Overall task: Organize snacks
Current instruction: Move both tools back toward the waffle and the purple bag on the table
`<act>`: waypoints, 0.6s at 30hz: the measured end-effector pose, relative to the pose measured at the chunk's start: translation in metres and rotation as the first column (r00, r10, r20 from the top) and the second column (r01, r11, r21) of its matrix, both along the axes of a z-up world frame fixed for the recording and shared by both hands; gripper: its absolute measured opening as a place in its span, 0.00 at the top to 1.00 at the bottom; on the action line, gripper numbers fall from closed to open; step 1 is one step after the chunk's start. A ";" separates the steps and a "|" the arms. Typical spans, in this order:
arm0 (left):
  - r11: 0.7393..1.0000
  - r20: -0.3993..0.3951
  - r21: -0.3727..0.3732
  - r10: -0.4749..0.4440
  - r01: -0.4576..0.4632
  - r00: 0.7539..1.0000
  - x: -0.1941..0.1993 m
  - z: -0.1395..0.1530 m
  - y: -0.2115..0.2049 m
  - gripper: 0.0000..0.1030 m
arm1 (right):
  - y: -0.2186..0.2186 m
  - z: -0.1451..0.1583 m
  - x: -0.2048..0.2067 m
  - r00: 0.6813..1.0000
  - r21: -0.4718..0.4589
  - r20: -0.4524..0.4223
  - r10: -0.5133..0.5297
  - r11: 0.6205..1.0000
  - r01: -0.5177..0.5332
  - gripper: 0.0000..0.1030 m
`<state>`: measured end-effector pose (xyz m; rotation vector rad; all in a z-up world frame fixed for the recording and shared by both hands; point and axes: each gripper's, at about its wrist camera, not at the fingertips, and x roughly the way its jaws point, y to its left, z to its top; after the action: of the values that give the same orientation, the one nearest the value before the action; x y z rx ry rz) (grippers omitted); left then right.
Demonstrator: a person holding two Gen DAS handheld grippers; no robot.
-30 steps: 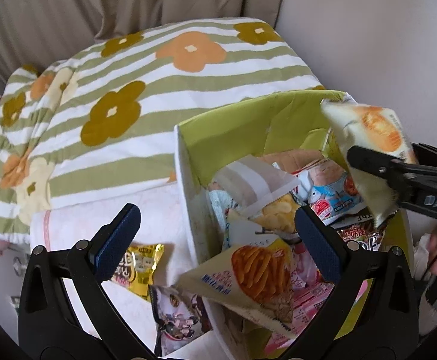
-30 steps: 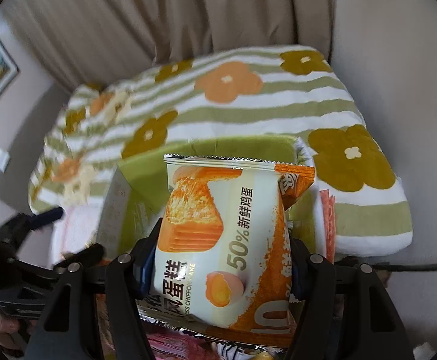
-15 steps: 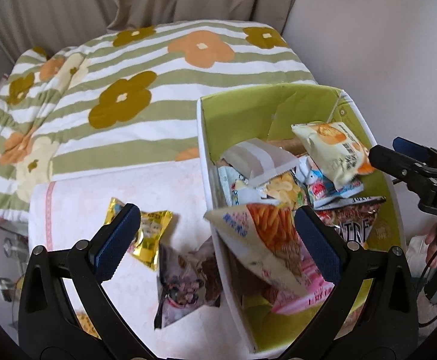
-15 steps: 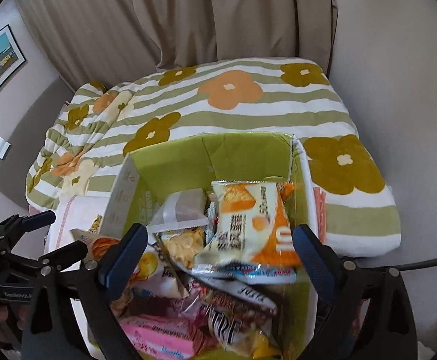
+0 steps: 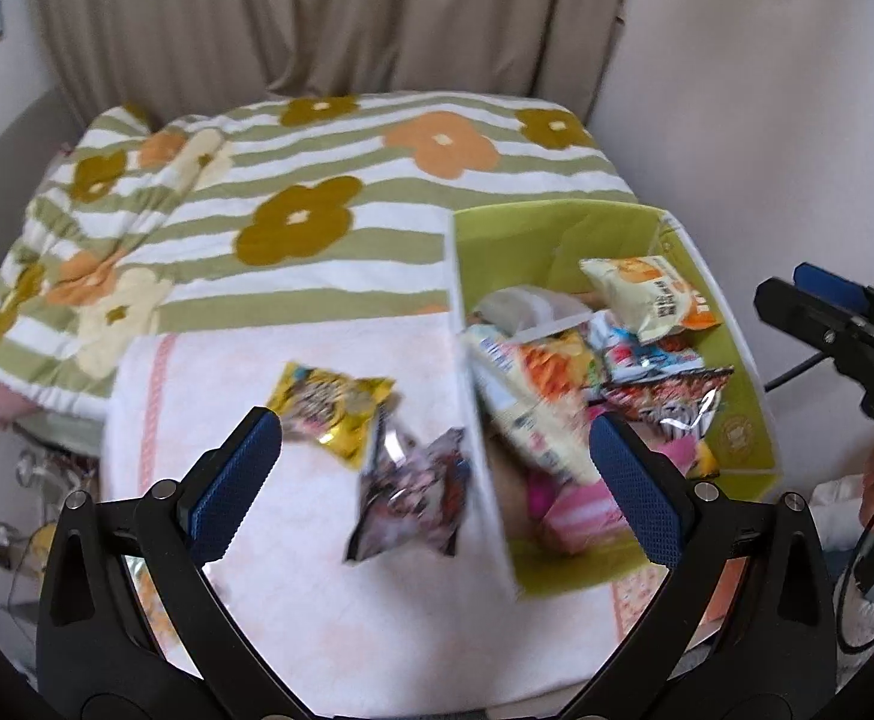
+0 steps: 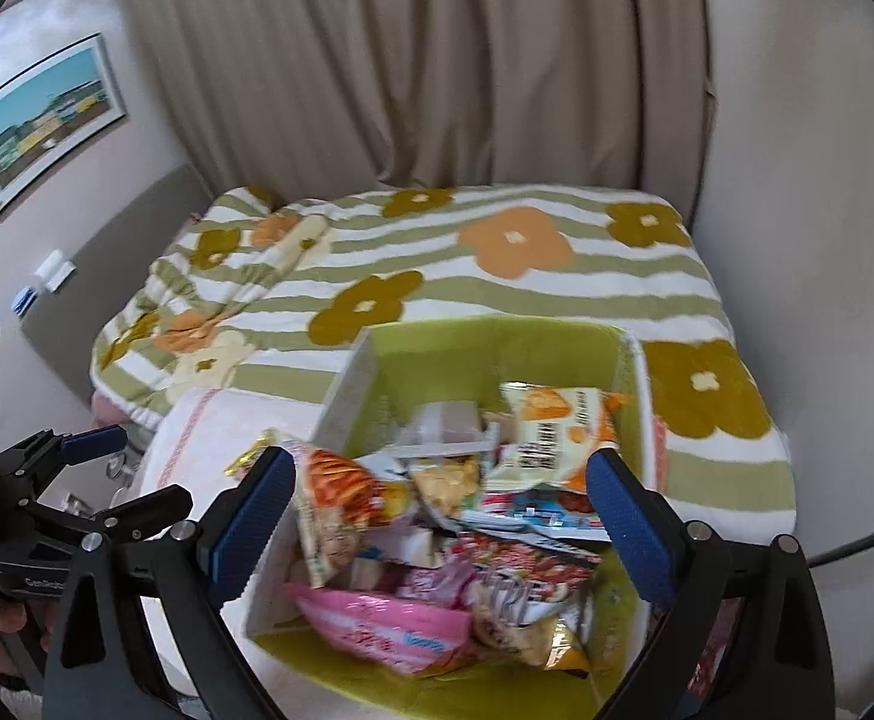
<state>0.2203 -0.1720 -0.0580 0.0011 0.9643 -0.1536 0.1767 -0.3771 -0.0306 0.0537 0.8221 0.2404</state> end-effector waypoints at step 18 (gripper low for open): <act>0.984 -0.057 0.019 0.178 -0.177 0.982 -0.065 -0.025 0.156 0.01 | 0.131 -0.009 -0.032 0.988 -0.002 0.026 0.149 0.989 -0.149 0.06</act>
<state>0.1550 -0.0160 -0.0834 -0.0770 1.0194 0.0172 0.1448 -0.2462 -0.0396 -0.0107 0.8015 0.3818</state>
